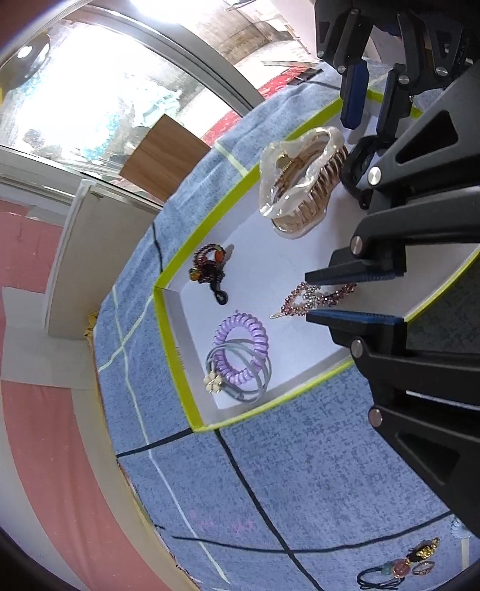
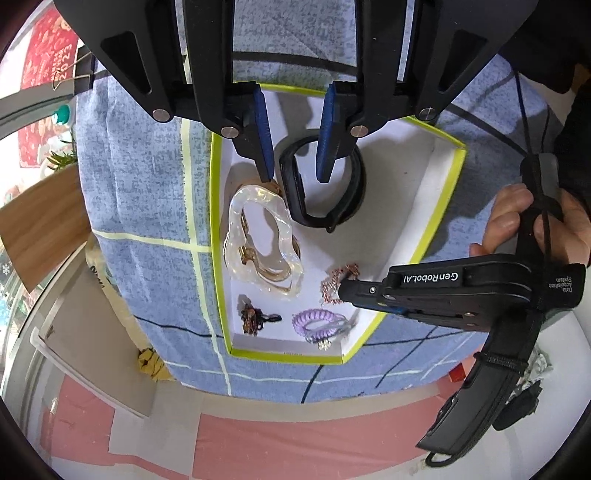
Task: Organize jewelry
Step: 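Carry the rhinestone bracelet with the left gripper into the green box while the right releases the black band there, then grasp the light blue coil tie with the right gripper while the left grasps the gold ring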
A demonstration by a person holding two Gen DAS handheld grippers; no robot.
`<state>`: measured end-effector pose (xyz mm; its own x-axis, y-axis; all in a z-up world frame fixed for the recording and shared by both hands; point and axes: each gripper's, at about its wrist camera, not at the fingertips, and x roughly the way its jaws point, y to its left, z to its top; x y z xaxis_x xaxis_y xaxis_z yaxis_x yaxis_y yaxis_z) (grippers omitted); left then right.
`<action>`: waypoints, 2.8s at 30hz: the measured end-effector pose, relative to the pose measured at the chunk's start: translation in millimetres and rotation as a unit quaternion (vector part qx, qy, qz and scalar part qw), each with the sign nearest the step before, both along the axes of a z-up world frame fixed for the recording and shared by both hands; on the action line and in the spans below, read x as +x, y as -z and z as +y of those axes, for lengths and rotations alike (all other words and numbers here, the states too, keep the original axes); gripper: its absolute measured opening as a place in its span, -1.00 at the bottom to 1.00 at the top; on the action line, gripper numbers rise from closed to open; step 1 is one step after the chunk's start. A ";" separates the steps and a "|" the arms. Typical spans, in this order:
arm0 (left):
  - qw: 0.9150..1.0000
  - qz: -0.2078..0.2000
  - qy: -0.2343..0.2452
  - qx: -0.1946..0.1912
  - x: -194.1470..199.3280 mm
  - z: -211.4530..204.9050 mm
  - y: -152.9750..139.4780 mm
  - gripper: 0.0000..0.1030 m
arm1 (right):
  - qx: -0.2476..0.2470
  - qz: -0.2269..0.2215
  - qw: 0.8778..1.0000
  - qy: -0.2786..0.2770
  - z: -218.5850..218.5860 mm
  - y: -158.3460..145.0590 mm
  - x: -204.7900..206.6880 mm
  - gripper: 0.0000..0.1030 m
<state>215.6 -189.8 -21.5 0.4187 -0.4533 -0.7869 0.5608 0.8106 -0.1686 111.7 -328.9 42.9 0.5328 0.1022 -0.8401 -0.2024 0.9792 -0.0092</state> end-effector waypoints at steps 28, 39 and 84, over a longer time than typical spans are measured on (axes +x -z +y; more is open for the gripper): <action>0.977 -0.113 -0.176 -0.038 -122.2 174.0 -49.4 -0.71 | 0.096 -0.109 0.989 -0.029 56.2 -36.9 -59.0 -0.37; 0.972 -0.098 -0.213 -0.026 -132.7 211.6 -29.9 -0.68 | 0.094 -0.099 0.989 -0.060 86.7 -30.6 -46.7 -0.37; 0.970 -0.059 -0.236 -0.030 -53.3 271.3 -5.6 -0.63 | 0.044 0.010 0.984 -0.173 236.9 44.5 77.9 -0.57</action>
